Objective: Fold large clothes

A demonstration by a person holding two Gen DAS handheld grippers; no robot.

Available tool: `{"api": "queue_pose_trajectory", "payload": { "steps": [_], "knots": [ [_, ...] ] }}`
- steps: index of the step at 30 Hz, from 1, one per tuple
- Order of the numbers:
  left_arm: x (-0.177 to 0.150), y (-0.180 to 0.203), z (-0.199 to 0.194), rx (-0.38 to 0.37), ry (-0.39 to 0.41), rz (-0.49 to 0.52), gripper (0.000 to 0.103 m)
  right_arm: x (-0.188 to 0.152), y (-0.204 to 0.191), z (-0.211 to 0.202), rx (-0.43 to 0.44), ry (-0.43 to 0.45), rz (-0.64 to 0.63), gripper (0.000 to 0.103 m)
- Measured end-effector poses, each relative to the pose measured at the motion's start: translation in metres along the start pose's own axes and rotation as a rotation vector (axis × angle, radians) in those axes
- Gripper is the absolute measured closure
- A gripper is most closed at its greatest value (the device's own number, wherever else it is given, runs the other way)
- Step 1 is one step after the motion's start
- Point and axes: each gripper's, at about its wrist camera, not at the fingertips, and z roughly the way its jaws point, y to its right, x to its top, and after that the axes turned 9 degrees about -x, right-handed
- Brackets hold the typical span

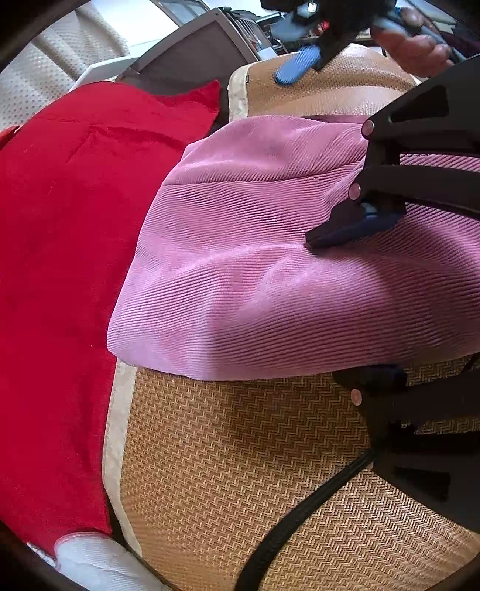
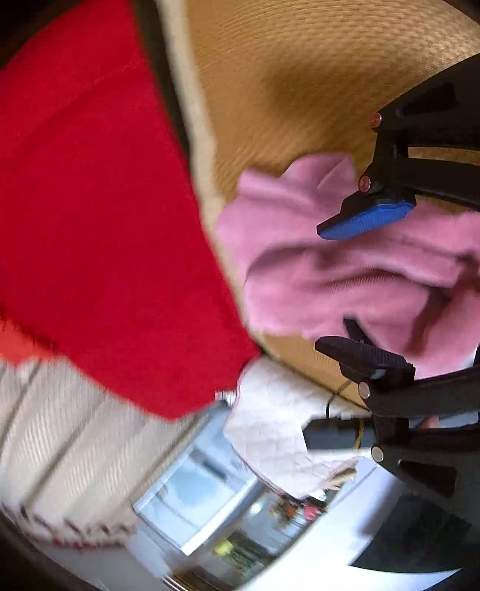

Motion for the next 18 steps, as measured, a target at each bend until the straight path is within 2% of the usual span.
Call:
{"api": "queue_pose_trajectory", "payload": {
  "steps": [2,4,7,8,10,11,13,15,18],
  "knots": [
    [-0.001,0.003,0.001,0.009,0.004,0.009,0.047,-0.001,-0.018,0.002,0.034,0.016,-0.050,0.047],
    [-0.002,-0.002,0.002,0.017,0.008,0.018,0.047,-0.004,-0.030,0.014,0.051,0.000,-0.074,0.054],
    [-0.006,-0.001,0.005,0.036,0.026,0.038,0.044,-0.006,-0.031,0.038,0.013,-0.046,-0.079,0.062],
    [-0.008,0.001,0.007,0.046,0.033,0.047,0.042,-0.007,-0.025,0.051,-0.033,-0.085,-0.064,0.063],
    [-0.014,0.004,0.013,0.061,0.044,0.073,0.036,-0.013,0.004,0.086,-0.178,-0.208,0.013,0.086],
    [-0.019,0.007,0.015,0.086,0.062,0.090,0.034,-0.016,0.018,0.094,-0.194,-0.233,0.061,0.102],
    [-0.026,0.011,0.017,0.106,0.088,0.118,0.033,-0.017,0.039,0.098,-0.106,-0.237,0.155,0.103],
    [-0.030,0.012,0.015,0.100,0.100,0.119,0.033,-0.015,0.040,0.096,-0.105,-0.242,0.159,0.102],
    [-0.032,0.008,0.006,0.064,0.099,0.088,0.033,-0.020,0.030,0.092,-0.127,-0.201,0.084,0.102]
  ]
}}
